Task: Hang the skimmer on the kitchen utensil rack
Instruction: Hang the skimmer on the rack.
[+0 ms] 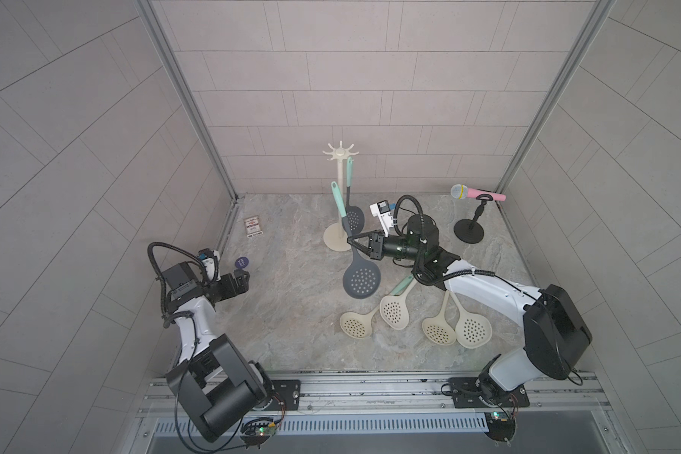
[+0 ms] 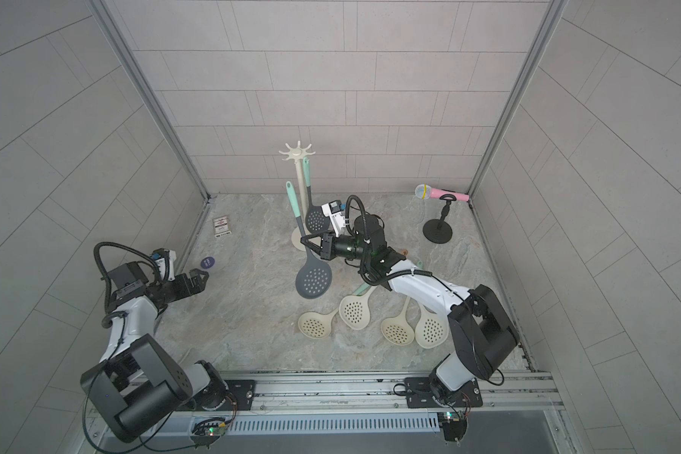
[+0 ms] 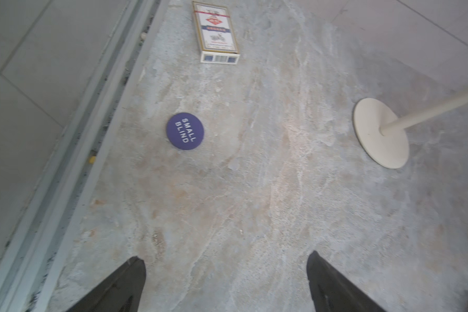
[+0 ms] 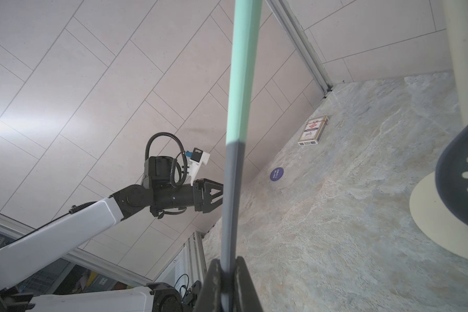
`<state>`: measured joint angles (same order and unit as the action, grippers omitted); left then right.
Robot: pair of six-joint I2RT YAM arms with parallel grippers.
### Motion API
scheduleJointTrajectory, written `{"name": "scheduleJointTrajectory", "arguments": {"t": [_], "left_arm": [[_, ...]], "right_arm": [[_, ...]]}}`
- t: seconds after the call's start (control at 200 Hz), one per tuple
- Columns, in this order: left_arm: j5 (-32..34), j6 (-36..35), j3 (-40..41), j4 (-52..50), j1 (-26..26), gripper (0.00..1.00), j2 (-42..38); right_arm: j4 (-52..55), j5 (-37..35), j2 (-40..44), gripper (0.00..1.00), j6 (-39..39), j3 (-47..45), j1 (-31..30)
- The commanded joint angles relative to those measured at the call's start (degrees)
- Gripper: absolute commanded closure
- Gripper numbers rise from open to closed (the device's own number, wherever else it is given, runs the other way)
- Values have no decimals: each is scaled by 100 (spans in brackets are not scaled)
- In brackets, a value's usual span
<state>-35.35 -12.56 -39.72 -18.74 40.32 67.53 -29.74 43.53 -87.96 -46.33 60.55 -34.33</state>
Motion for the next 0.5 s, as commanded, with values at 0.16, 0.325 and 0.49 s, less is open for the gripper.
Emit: {"name": "scheduleJointTrajectory", "arguments": {"t": [0.16,0.325,0.49], "left_arm": [[866,245,182,773,-87,0,-48],[841,297,145,767,-101,0,135],[787,280,182,767,-109,0,109]], "right_arm": [[-945,226,42,100,-399,257,149],[-1154,242,-83,100,-548,412,240],[-1211,246,-300,100,-751,644,295]]}}
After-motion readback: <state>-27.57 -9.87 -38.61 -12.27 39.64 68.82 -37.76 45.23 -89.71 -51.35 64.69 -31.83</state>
